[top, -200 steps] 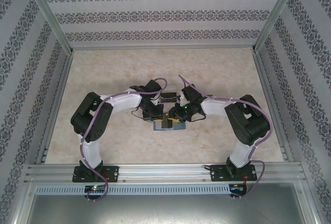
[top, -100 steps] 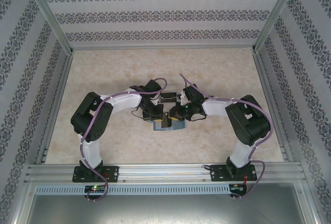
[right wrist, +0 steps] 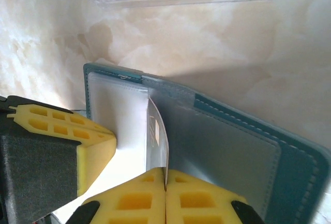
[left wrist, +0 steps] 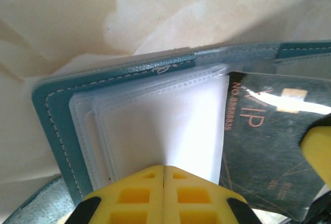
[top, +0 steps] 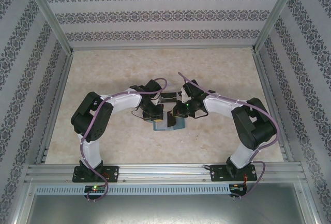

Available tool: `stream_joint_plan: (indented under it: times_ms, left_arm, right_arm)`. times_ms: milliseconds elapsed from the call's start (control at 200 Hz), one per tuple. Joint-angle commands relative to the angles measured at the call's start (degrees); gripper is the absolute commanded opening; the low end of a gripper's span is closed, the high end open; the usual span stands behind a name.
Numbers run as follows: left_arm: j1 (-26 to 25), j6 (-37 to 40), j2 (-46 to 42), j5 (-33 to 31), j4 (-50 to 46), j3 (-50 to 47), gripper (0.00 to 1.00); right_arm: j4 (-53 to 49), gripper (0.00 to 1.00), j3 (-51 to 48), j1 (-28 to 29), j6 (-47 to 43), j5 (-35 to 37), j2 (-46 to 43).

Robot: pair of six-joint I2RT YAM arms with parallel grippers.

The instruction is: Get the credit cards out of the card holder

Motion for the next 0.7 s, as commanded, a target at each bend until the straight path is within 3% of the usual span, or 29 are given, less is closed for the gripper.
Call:
stream_joint_plan:
  times_ms: [0,265,694]
  left_arm:
    - [0.16,0.65,2.39,-1.73,-4.47,-0.68,0.00]
    - [0.05,0.19,1.86,-1.52,-4.46,-0.45,0.00]
    - [0.03,0.40,0.32,-2.79,-4.62,1.56,0.02]
  right_arm:
    - [-8.68,0.08,1.48,-0.34,-4.31,6.12,-0.85]
    - [-11.25,0.07,3.52,-0.25,-5.91,7.21,-1.23]
    - [-8.59,0.04,4.90,-0.35,-6.11,1.85,-2.13]
